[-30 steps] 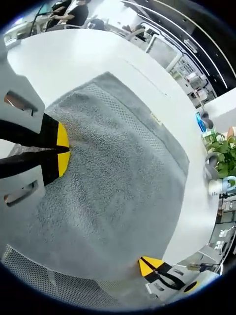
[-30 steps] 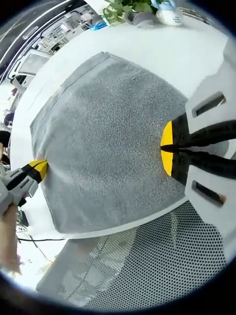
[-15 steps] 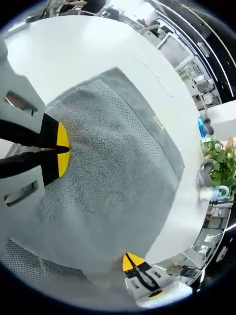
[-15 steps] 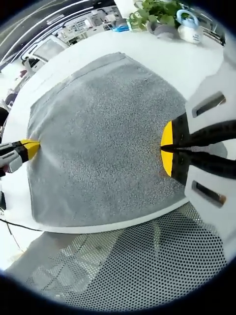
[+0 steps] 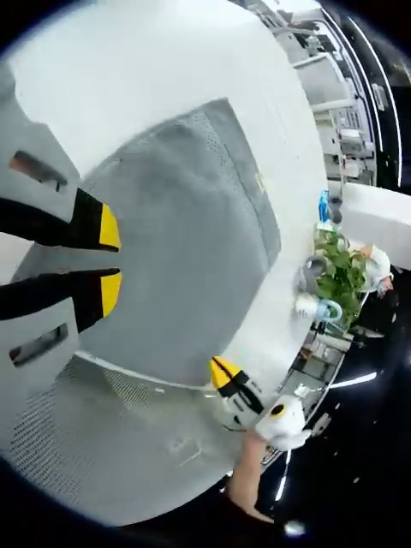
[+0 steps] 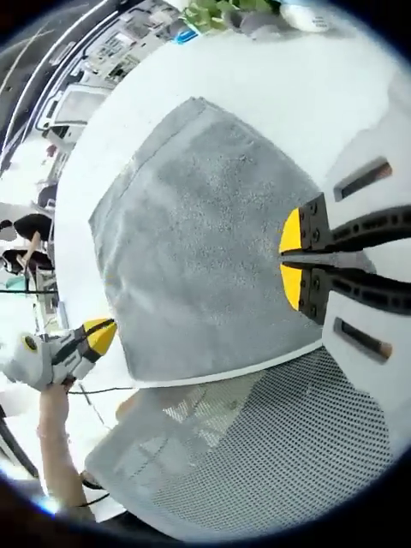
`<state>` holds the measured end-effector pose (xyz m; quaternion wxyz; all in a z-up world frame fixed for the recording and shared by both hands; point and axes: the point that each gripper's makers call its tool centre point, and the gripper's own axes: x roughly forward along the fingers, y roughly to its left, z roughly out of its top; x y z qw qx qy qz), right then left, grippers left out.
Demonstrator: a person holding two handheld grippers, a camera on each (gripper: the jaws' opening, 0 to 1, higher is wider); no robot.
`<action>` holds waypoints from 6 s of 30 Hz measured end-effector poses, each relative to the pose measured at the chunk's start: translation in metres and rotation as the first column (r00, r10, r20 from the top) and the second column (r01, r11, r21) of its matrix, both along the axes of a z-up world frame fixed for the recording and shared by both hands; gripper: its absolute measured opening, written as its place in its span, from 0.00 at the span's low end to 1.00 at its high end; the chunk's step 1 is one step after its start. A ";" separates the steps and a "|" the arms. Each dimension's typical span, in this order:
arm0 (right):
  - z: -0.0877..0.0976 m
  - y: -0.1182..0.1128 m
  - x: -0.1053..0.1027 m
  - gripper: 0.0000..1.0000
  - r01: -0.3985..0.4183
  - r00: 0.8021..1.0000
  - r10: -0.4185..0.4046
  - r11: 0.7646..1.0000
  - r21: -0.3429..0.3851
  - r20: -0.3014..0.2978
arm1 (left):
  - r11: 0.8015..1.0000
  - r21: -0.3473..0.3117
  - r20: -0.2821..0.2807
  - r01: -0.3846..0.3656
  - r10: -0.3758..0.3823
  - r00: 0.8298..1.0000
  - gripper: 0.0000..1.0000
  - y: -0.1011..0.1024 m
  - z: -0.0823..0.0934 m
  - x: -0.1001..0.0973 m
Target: Fold the towel on the table until its edges align and the towel forms a compact rectangular stack.
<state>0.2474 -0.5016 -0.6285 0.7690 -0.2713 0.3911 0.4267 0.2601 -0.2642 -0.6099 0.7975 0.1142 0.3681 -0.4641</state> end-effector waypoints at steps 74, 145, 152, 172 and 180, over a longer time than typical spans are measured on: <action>-0.035 -0.026 -0.066 0.09 -0.408 0.913 0.398 0.886 -0.219 -0.092 | 0.853 0.443 0.135 0.276 -0.368 0.920 0.14 0.024 -0.046 -0.056; 0.096 -0.019 -0.023 0.00 0.460 0.878 -0.456 0.722 0.517 -0.144 | 0.907 -0.136 0.147 -0.398 0.416 0.898 0.02 0.006 0.068 -0.038; 0.113 -0.025 -0.021 0.00 0.491 0.852 -0.490 0.628 0.604 -0.184 | 0.885 -0.216 0.165 -0.411 0.448 0.878 0.02 0.011 0.090 -0.039; 0.168 -0.030 -0.018 0.00 0.446 0.843 -0.517 0.518 0.730 -0.149 | 0.866 -0.315 0.248 -0.388 0.470 0.847 0.02 0.019 0.150 -0.034; 0.185 -0.031 -0.016 0.00 0.415 0.848 -0.519 0.524 0.744 -0.106 | 0.857 -0.350 0.287 -0.378 0.482 0.828 0.02 0.023 0.167 -0.032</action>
